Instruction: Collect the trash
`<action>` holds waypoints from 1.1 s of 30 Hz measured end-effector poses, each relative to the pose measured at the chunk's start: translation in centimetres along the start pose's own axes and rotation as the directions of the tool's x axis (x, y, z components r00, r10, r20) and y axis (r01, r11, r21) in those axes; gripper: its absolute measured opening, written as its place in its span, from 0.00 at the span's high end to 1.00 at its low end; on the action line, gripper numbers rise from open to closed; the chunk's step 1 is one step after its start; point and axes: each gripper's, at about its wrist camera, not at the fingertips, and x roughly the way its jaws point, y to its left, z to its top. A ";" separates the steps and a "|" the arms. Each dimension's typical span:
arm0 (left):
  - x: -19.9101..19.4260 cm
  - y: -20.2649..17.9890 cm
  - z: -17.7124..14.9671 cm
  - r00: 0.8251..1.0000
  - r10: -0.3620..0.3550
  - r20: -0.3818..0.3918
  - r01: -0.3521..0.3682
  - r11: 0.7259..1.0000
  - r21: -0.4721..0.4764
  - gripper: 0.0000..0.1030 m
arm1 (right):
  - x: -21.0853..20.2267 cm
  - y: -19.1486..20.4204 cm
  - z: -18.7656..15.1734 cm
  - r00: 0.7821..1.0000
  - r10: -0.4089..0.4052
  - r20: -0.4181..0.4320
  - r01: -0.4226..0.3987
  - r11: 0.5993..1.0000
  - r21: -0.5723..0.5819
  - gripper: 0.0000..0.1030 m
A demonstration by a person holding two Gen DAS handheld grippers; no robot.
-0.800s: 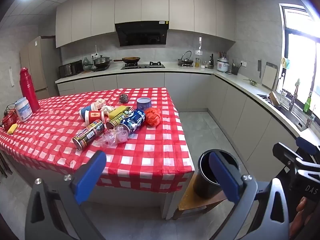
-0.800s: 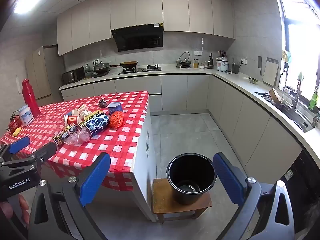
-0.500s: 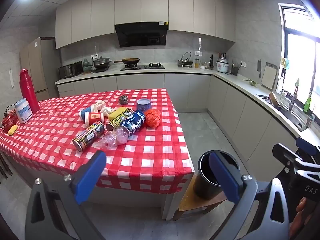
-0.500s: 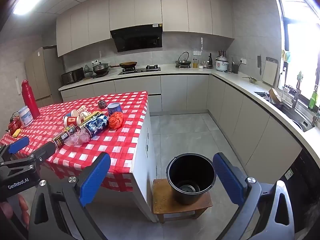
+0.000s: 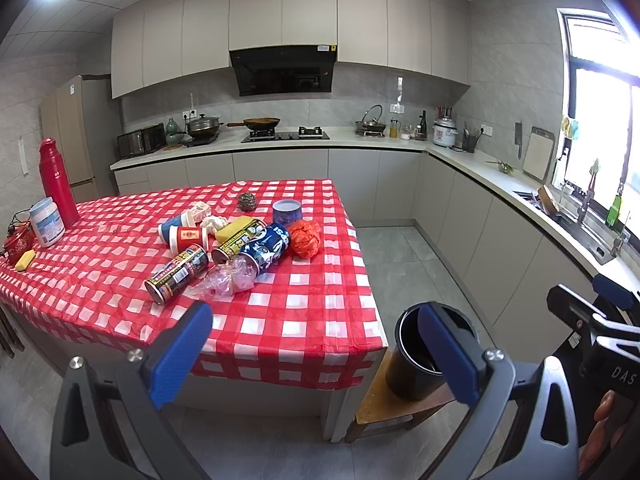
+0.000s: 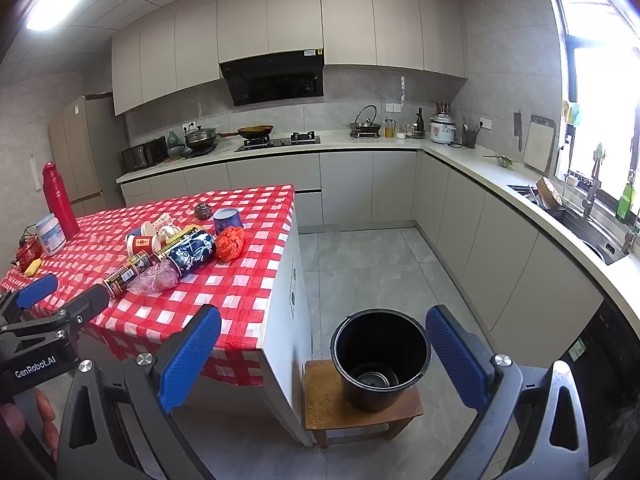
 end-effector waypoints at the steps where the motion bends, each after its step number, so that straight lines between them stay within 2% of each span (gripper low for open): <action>1: 0.0 0.0 0.0 1.000 -0.002 -0.001 0.002 1.000 -0.001 0.00 | -0.1 -0.1 0.1 1.000 0.000 0.001 0.000 1.000 0.000 0.00; 33: -1.0 -0.1 0.3 1.000 -0.004 0.021 0.004 1.000 -0.002 0.00 | -0.8 0.1 0.7 1.000 -0.002 0.026 0.002 1.000 -0.009 0.00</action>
